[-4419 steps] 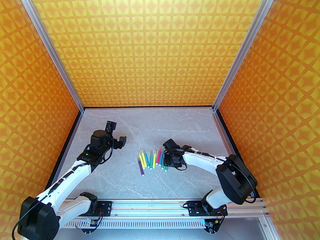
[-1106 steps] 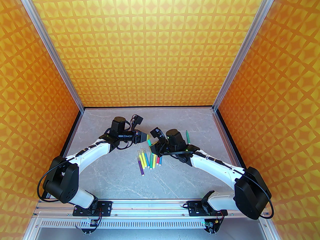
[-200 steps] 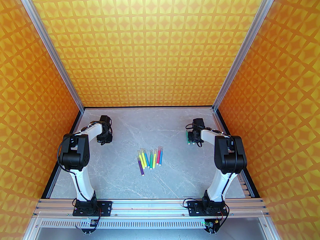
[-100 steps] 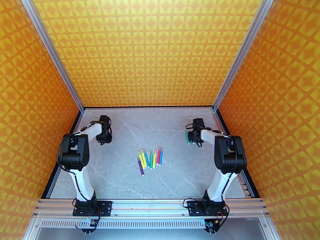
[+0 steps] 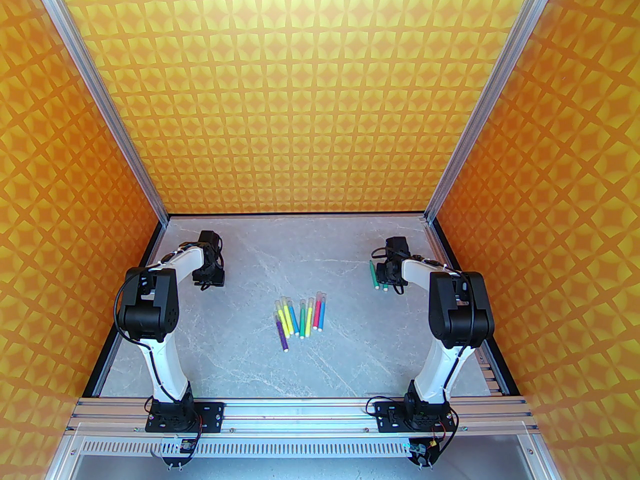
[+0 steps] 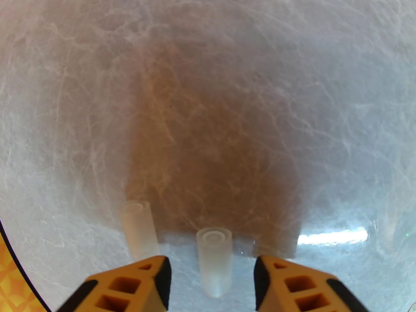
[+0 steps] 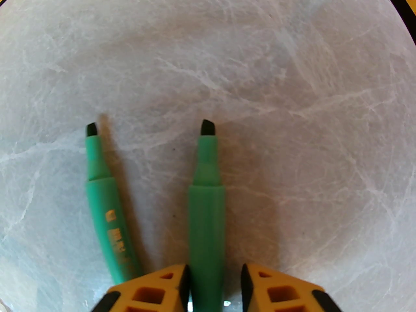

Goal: Open the pen caps

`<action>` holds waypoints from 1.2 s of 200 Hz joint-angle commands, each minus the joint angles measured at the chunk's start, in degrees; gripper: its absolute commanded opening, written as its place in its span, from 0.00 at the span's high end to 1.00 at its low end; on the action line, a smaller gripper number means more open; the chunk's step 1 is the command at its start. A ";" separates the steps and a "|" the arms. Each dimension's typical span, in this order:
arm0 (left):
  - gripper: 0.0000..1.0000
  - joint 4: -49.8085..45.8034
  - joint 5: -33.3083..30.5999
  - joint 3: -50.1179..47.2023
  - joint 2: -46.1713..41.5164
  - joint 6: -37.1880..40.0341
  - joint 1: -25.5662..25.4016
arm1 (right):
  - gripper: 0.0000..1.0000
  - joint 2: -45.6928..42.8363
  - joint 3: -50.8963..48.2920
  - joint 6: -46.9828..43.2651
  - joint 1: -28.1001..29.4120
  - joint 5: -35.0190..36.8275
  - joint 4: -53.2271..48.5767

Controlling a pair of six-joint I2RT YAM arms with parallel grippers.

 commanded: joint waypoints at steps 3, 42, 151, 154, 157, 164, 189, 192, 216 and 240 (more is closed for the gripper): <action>0.43 -1.12 1.97 0.16 -5.51 -1.08 -0.75 | 0.64 -6.14 -0.67 0.17 -0.19 2.11 -3.24; 0.35 0.66 6.27 -0.64 -10.76 -1.90 -2.55 | 0.57 -15.13 -2.52 1.62 0.36 -1.07 -6.09; 0.13 28.45 25.72 -27.33 -34.19 -2.68 -3.98 | 0.49 -27.22 -11.64 11.27 23.88 -2.71 -14.23; 0.14 29.08 26.03 -27.78 -34.46 -2.76 -3.98 | 0.49 -27.18 -11.55 11.65 24.55 -2.91 -14.30; 0.13 29.75 26.28 -28.25 -34.68 -2.86 -3.98 | 0.49 -27.01 -11.55 12.08 25.10 -3.06 -14.43; 0.13 31.17 26.73 -29.33 -35.34 -3.16 -3.98 | 0.49 -26.60 -11.27 12.95 26.46 -3.55 -14.69; 0.11 35.65 27.80 -32.57 -36.96 -4.09 -3.97 | 0.49 -23.33 -9.26 15.51 30.85 -5.05 -15.22; 0.11 35.94 27.85 -32.71 -37.05 -4.09 -3.98 | 0.49 -22.86 -9.06 15.81 31.30 -5.12 -15.08; 0.11 38.70 27.80 -34.52 -38.08 -3.81 -4.03 | 0.49 -19.37 -7.99 18.47 34.12 -6.13 -13.77; 0.10 41.01 27.80 -36.59 -40.04 -3.35 -4.01 | 0.50 -16.93 -7.41 21.87 36.77 -6.20 -12.45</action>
